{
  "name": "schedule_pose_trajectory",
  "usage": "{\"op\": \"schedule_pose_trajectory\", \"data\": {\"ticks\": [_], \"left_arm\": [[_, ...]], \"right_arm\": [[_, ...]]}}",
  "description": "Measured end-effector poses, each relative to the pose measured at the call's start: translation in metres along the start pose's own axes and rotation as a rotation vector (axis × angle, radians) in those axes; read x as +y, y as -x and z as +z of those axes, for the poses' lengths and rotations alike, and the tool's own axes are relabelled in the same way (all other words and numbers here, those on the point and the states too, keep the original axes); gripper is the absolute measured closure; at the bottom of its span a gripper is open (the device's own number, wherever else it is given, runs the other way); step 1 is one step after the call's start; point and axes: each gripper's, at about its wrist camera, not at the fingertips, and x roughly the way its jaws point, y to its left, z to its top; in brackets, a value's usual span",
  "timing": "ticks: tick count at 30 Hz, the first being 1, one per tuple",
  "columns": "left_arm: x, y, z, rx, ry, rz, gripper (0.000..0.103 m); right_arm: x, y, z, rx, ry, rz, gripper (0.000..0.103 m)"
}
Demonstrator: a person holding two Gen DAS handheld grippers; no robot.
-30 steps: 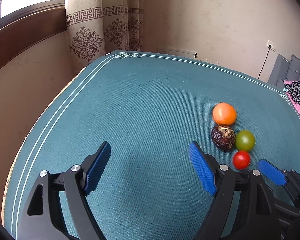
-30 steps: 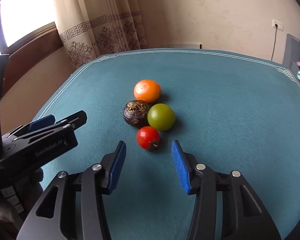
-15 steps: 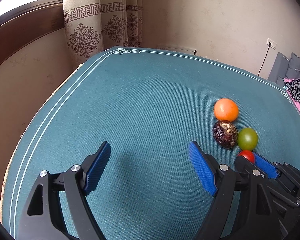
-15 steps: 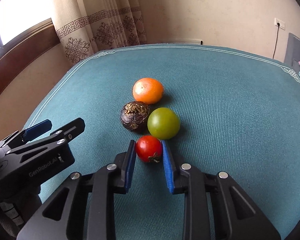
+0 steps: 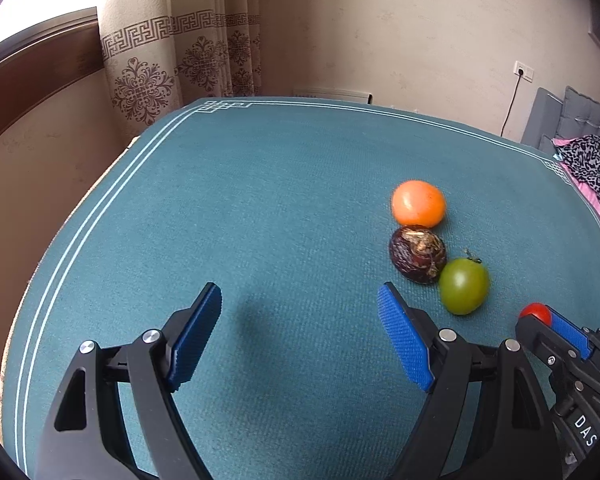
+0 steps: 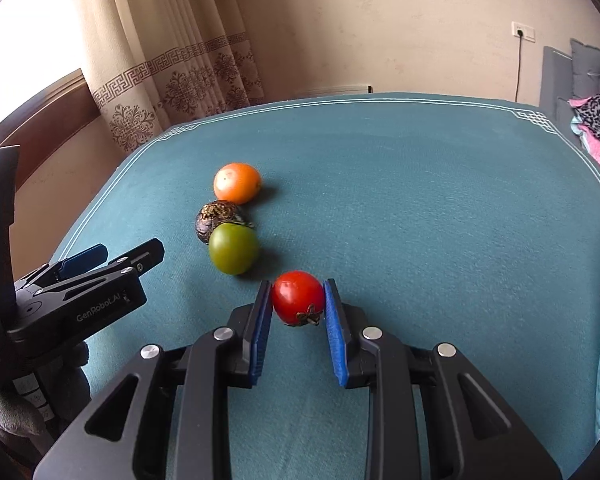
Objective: Organize fruits
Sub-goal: 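Grasp the green tomato with the left tool while the right tool holds the red tomato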
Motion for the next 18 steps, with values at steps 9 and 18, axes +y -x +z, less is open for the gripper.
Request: {"op": "schedule_pose_trajectory", "data": {"ticks": [9,18], "left_arm": [[-0.022,0.008,-0.002,0.012,-0.012,-0.095,0.021],[-0.058,0.009,0.003,0.025,-0.060,-0.145,0.023]], "right_arm": [[-0.019,0.020,-0.009,-0.032,-0.024,-0.033,0.077],[-0.029,0.035,-0.015,-0.059,-0.034,-0.046,0.077]]}}
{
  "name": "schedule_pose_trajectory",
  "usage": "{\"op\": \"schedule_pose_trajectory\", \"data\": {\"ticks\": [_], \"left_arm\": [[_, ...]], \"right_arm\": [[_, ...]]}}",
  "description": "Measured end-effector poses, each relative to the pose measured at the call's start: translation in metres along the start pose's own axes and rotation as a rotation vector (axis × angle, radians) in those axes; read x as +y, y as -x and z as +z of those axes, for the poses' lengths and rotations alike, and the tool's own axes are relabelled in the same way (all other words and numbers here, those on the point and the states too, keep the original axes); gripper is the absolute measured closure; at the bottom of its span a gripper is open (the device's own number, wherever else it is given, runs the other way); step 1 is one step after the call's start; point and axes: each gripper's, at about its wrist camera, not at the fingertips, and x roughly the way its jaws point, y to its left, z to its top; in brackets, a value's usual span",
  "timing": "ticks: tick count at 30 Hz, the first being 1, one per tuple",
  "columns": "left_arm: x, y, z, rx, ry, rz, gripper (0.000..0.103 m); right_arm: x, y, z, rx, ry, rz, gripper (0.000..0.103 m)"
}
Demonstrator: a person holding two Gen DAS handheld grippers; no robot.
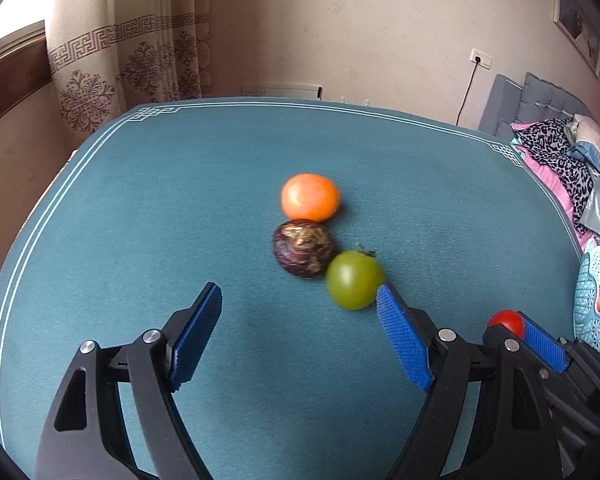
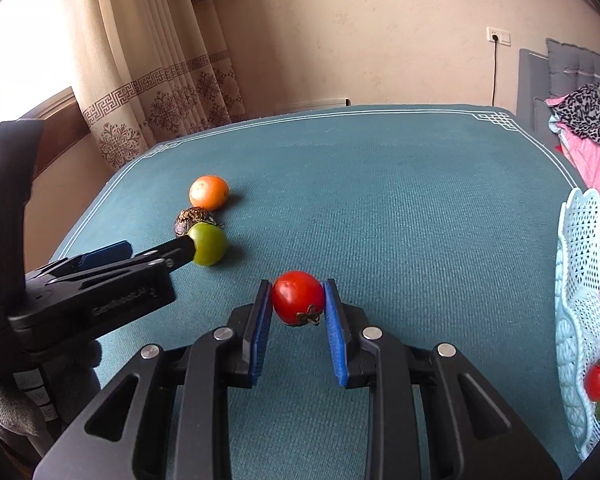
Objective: Organize fruits
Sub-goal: 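Grasp the green tomato with the left tool while the right tool holds the red tomato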
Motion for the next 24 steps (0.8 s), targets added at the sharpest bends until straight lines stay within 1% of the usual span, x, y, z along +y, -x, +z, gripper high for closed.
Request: {"op": "schedule_pose_trajectory", "data": {"ticks": [3,5,6,8,9,10,11,12,15,17,20,24], "left_arm": [[-0.009,-0.006,0.004,0.018,0.005,-0.029,0.024],[-0.013,-0.013,0.007,0.036,0.008,-0.034,0.031],[-0.015,-0.017,0.008,0.050,0.013,-0.039,0.032],[-0.017,-0.025,0.008,0.074,0.023,-0.047,0.040],[-0.016,-0.029,0.007,0.083,0.027,-0.050,0.042],[-0.016,-0.030,0.006,0.078,0.027,-0.048,0.043],[-0.016,-0.030,0.006,0.066,0.023,-0.044,0.047],[-0.014,-0.030,0.006,0.064,0.023,-0.045,0.048],[-0.009,-0.030,0.007,0.061,0.038,-0.082,0.056],[-0.009,-0.027,0.006,0.059,0.031,-0.104,0.068],[-0.011,-0.023,0.004,0.048,0.017,-0.095,0.067],[-0.007,-0.018,0.004,0.045,0.025,-0.103,0.067]], "right_arm": [[-0.003,0.005,-0.001,-0.010,-0.001,-0.004,0.077],[-0.005,0.006,-0.001,-0.011,-0.004,-0.005,0.077],[-0.005,0.006,-0.001,-0.011,-0.004,-0.005,0.077],[-0.006,0.007,-0.002,-0.012,-0.005,-0.005,0.077],[-0.006,0.007,-0.002,-0.013,-0.004,-0.006,0.077],[-0.007,0.008,-0.003,-0.015,-0.003,-0.009,0.077],[-0.007,0.008,-0.003,-0.017,-0.001,-0.011,0.077],[-0.007,0.008,-0.003,-0.018,0.000,-0.013,0.077],[-0.006,0.006,-0.003,-0.015,0.002,-0.014,0.077],[-0.004,0.006,-0.004,-0.013,0.005,-0.016,0.077],[-0.003,0.008,-0.004,-0.015,0.005,-0.019,0.077],[-0.002,0.013,-0.003,-0.022,0.003,-0.022,0.077]]}}
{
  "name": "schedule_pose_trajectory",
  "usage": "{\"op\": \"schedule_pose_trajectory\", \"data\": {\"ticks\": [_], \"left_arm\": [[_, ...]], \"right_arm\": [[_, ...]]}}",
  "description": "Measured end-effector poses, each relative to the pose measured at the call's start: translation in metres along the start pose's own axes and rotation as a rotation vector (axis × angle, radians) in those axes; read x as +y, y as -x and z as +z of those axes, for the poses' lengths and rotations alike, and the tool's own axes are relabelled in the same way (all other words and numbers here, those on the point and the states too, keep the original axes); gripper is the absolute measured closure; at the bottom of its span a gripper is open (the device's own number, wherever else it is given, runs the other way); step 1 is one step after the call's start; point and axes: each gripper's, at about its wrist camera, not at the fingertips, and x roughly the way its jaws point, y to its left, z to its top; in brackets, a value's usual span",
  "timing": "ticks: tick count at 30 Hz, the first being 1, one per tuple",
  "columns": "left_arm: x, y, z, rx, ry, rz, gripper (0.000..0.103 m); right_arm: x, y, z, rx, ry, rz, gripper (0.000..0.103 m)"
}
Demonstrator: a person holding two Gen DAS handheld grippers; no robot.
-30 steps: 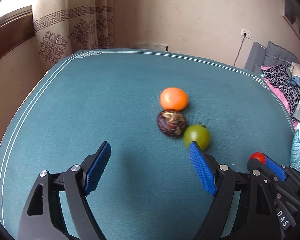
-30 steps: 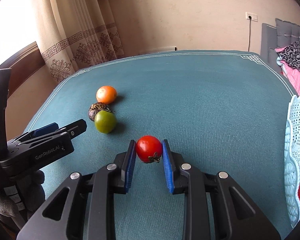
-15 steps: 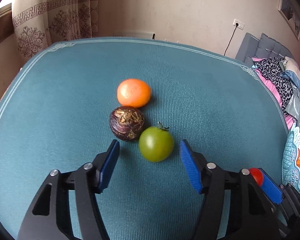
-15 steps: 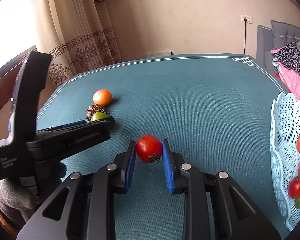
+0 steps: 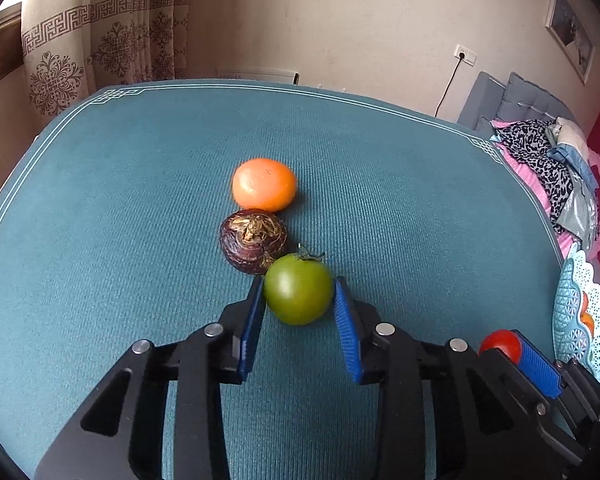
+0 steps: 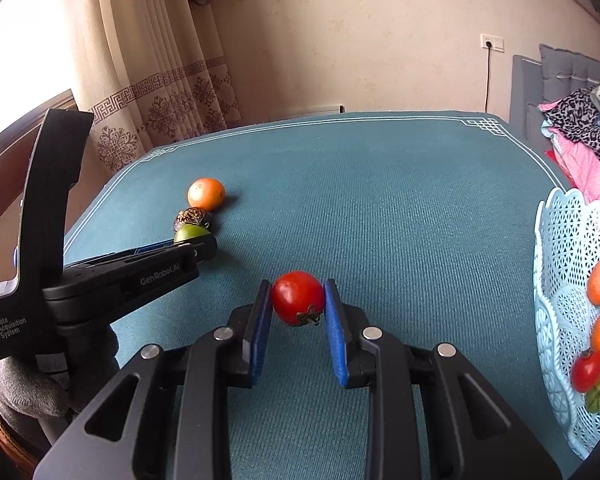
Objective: Organize fruits
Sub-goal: 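Grasp the green tomato with the left tool while the right tool holds the red tomato, then carry the red tomato into the basket and open the right tool while the left tool carries the green tomato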
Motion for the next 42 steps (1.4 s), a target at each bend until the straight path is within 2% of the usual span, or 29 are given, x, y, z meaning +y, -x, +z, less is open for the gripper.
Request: {"op": "schedule_pose_trajectory", "data": {"ticks": [8,14,25,42], "left_arm": [[-0.004,0.022,0.001,-0.043,-0.005,-0.029,0.068],[-0.012,0.037,0.001,-0.086,-0.032,-0.008,0.068],[-0.028,0.056,-0.004,-0.122,-0.071,-0.028,0.067],[-0.054,0.075,-0.017,-0.148,-0.130,-0.072,0.068]], "right_arm": [[0.001,0.011,-0.001,-0.012,-0.006,-0.011,0.077],[0.001,0.023,0.000,-0.029,-0.013,-0.020,0.077],[-0.008,0.050,-0.002,-0.067,-0.050,-0.045,0.077],[-0.080,0.113,-0.021,-0.157,-0.229,-0.211,0.077]]}}
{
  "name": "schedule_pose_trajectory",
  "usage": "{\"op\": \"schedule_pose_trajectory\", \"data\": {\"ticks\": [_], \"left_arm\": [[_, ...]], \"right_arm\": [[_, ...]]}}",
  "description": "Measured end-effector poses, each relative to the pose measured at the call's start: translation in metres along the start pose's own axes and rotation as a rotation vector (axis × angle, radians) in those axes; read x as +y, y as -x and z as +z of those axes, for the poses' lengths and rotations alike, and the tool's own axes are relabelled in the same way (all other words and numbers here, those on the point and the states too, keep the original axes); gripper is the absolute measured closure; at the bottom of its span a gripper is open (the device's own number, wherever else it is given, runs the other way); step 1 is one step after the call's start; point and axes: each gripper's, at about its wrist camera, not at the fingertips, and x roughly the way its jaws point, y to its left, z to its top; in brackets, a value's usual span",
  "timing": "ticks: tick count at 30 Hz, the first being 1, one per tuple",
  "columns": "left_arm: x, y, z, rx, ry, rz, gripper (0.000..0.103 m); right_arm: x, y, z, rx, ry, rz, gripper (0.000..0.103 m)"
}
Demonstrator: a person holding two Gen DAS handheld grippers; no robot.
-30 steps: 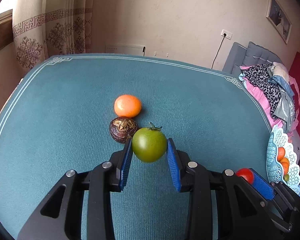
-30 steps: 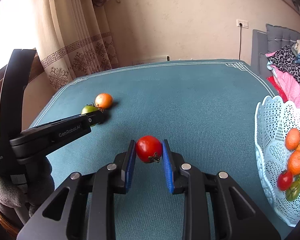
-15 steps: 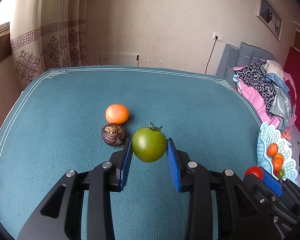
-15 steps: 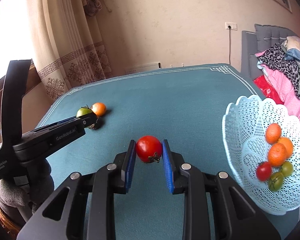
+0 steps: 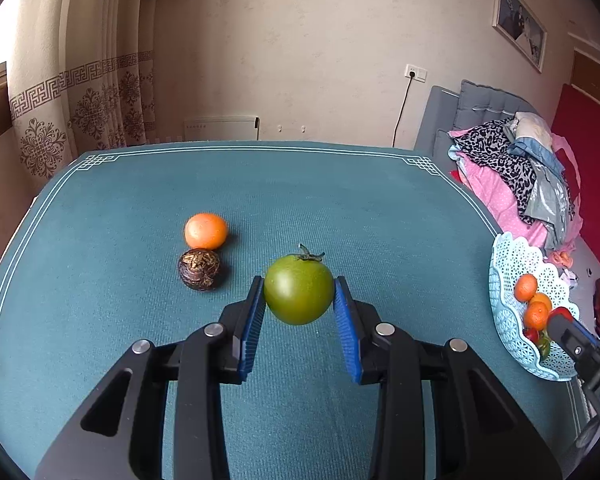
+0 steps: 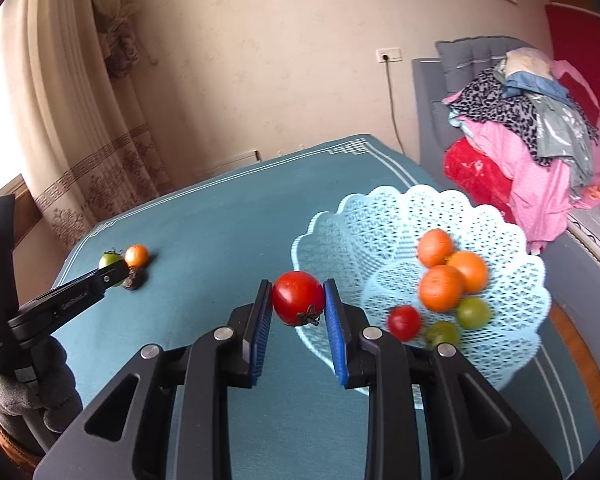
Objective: Organize fruits
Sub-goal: 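Carry the red tomato into the basket and open the right tool while the left tool carries the green tomato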
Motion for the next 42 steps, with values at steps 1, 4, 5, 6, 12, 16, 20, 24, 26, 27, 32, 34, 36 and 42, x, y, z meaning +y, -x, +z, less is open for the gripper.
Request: {"op": "schedule_pose_trajectory", "data": {"ticks": [1,4,5,6,12,16,20,24,26,27,32,34,36,42], "left_arm": [[-0.001,0.001,0.000,-0.001,-0.003,-0.001,0.068],[-0.006,0.003,-0.002,-0.003,-0.015,-0.007,0.068],[-0.008,0.003,-0.003,-0.004,-0.018,-0.008,0.068],[-0.009,0.004,-0.003,-0.005,-0.021,-0.010,0.068],[-0.017,0.007,-0.006,-0.009,-0.043,-0.015,0.068],[-0.024,0.011,-0.012,-0.006,-0.055,-0.014,0.068],[-0.034,0.015,-0.017,-0.004,-0.074,-0.016,0.068],[-0.048,0.021,-0.019,-0.008,-0.099,-0.026,0.068],[-0.057,0.023,-0.020,-0.010,-0.111,-0.034,0.068],[-0.063,0.024,-0.020,-0.010,-0.120,-0.042,0.068],[-0.095,0.028,-0.023,-0.008,-0.170,-0.087,0.068],[-0.107,0.028,-0.024,-0.005,-0.187,-0.110,0.068],[-0.121,0.029,-0.025,-0.001,-0.206,-0.135,0.068],[-0.158,0.032,-0.029,0.005,-0.255,-0.216,0.068]], "right_arm": [[-0.004,0.000,0.000,-0.001,-0.005,-0.008,0.077],[-0.017,0.001,-0.004,0.007,-0.022,-0.041,0.076],[-0.021,0.000,-0.006,0.013,-0.030,-0.050,0.076],[-0.026,0.000,-0.008,0.018,-0.038,-0.057,0.076],[-0.045,0.004,-0.015,0.024,-0.065,-0.066,0.075],[-0.050,0.007,-0.015,0.013,-0.077,-0.064,0.066],[-0.056,0.010,-0.018,0.011,-0.087,-0.056,0.066],[-0.059,0.016,-0.022,-0.001,-0.094,-0.046,0.058],[-0.062,0.018,-0.022,-0.009,-0.094,-0.046,0.056],[-0.063,0.021,-0.022,-0.019,-0.091,-0.051,0.052],[-0.071,0.030,-0.024,-0.052,-0.073,-0.074,0.049],[-0.076,0.032,-0.024,-0.054,-0.074,-0.076,0.048],[-0.081,0.033,-0.025,-0.057,-0.071,-0.084,0.048],[-0.097,0.042,-0.025,-0.081,-0.089,-0.107,0.048]]}}
